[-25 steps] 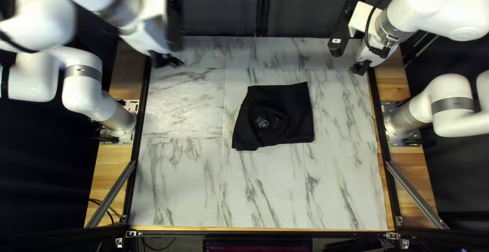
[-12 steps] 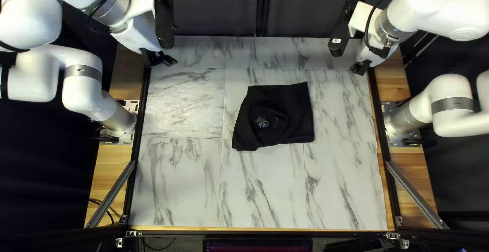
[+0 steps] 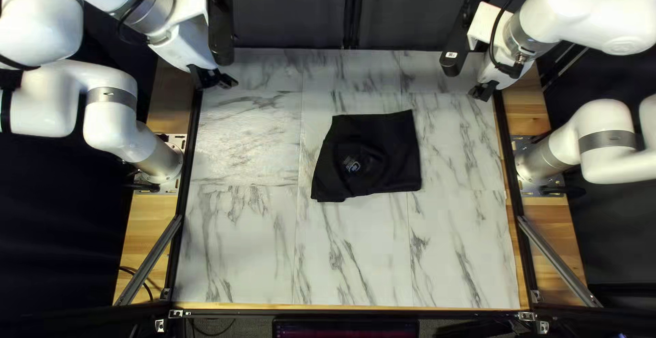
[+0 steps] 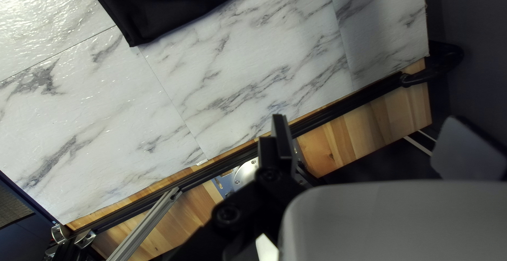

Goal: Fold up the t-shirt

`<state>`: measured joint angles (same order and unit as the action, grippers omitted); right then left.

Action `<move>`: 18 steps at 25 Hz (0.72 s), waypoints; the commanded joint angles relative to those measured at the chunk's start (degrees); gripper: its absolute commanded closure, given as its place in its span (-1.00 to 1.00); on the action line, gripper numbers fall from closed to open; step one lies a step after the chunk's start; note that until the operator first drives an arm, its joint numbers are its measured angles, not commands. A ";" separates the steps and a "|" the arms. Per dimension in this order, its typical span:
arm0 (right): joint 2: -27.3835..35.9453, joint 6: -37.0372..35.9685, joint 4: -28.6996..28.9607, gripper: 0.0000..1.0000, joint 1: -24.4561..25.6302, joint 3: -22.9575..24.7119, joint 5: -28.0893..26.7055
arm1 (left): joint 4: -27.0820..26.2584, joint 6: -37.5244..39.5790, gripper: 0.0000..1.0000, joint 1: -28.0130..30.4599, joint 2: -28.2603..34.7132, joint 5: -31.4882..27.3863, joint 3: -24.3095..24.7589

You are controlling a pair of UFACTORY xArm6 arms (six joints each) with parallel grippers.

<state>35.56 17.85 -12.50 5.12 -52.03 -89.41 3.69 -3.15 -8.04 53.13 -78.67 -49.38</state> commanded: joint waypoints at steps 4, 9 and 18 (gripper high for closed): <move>-14.77 10.56 -5.32 -1.00 -6.45 -3.17 11.76 | 0.00 0.00 -1.00 0.00 0.00 0.00 0.00; -21.91 17.72 -7.76 -1.00 -9.99 1.72 26.30 | 0.00 0.00 -1.00 0.00 0.00 0.00 0.00; -33.68 23.40 -9.36 -1.00 -11.03 2.17 40.12 | 0.00 0.00 -1.00 0.00 0.00 0.00 0.00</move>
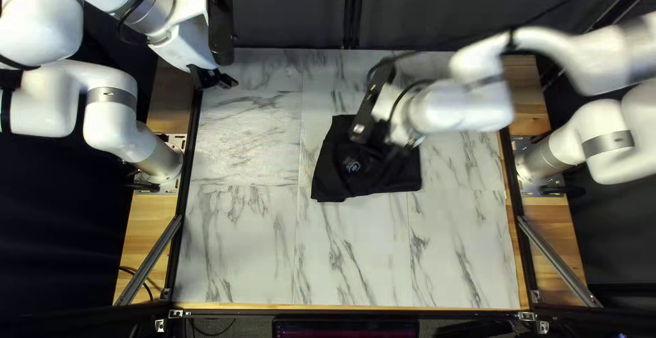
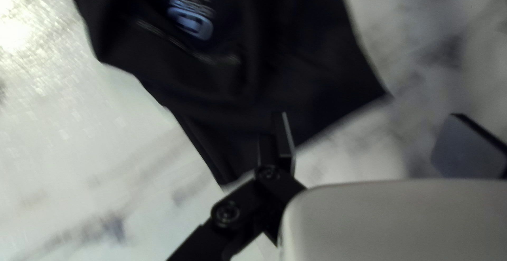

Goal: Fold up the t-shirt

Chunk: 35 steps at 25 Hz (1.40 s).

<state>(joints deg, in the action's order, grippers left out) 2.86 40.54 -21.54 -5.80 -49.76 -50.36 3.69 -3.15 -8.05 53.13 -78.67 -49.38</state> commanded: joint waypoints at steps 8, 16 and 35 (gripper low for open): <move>-3.09 -8.01 3.14 -1.00 3.70 4.02 11.53 | 0.00 0.00 -1.00 0.00 0.00 0.00 0.00; -8.14 -13.91 6.24 -1.00 5.87 5.56 20.12 | 0.00 0.00 -1.00 0.00 0.00 0.00 0.00; -9.15 -19.09 10.27 1.00 7.85 6.15 21.75 | 0.00 0.00 -1.00 0.00 0.00 0.00 0.00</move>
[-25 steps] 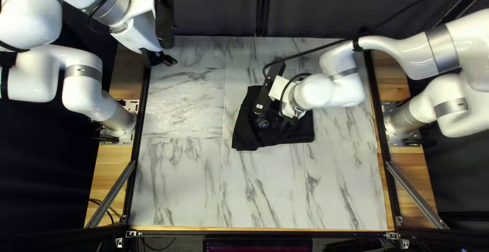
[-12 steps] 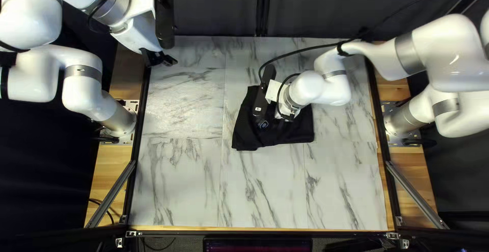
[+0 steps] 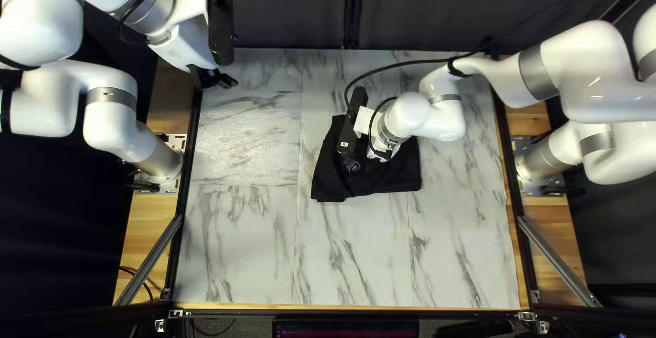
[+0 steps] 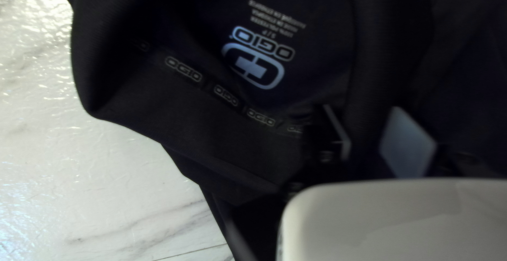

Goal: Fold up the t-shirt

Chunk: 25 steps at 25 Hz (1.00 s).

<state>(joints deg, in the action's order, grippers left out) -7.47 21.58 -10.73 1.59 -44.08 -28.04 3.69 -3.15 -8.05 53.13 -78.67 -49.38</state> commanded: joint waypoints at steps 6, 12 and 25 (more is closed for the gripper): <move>3.09 -0.95 -1.97 1.00 1.06 -0.72 -3.28 | 0.00 0.00 -1.00 0.00 0.00 0.00 0.00; 6.81 -4.06 -3.21 1.00 2.66 -1.98 -7.96 | 0.00 0.00 -1.00 0.00 0.00 0.00 0.00; 3.86 -15.42 -1.63 -1.00 11.68 -0.47 -3.94 | 0.00 0.00 -1.00 0.00 0.00 0.00 0.00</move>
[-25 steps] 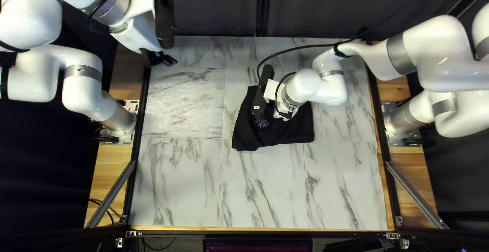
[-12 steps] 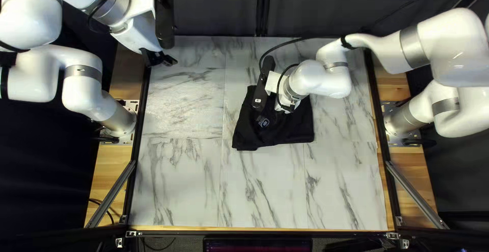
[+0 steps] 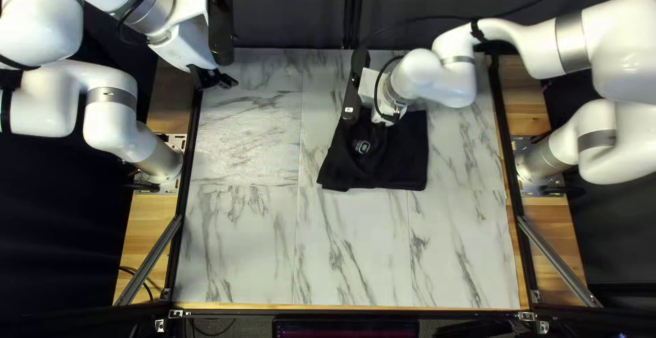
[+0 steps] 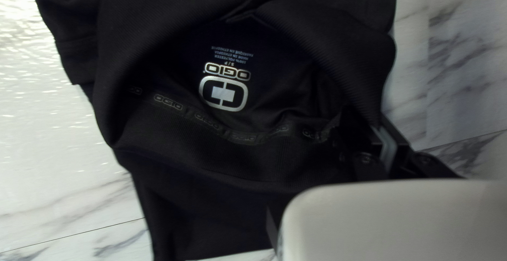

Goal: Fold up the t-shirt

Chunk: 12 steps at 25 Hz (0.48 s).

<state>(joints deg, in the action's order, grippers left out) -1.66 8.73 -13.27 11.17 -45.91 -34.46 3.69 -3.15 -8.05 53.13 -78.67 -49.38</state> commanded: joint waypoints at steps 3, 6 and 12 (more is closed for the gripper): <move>-0.60 -2.77 1.31 -1.00 2.15 2.65 2.65 | 0.00 0.00 -1.00 0.00 0.00 0.00 0.00; 2.47 -0.78 0.78 -1.00 -0.17 2.45 0.42 | 0.00 0.00 -1.00 0.00 0.00 0.00 0.00; 2.37 4.36 -0.91 -1.00 -8.15 0.10 2.12 | 0.00 0.00 -1.00 0.00 0.00 0.00 0.00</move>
<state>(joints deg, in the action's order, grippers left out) 1.68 11.04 -13.46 6.43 -44.59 -34.15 3.69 -3.15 -8.05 53.13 -78.67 -49.38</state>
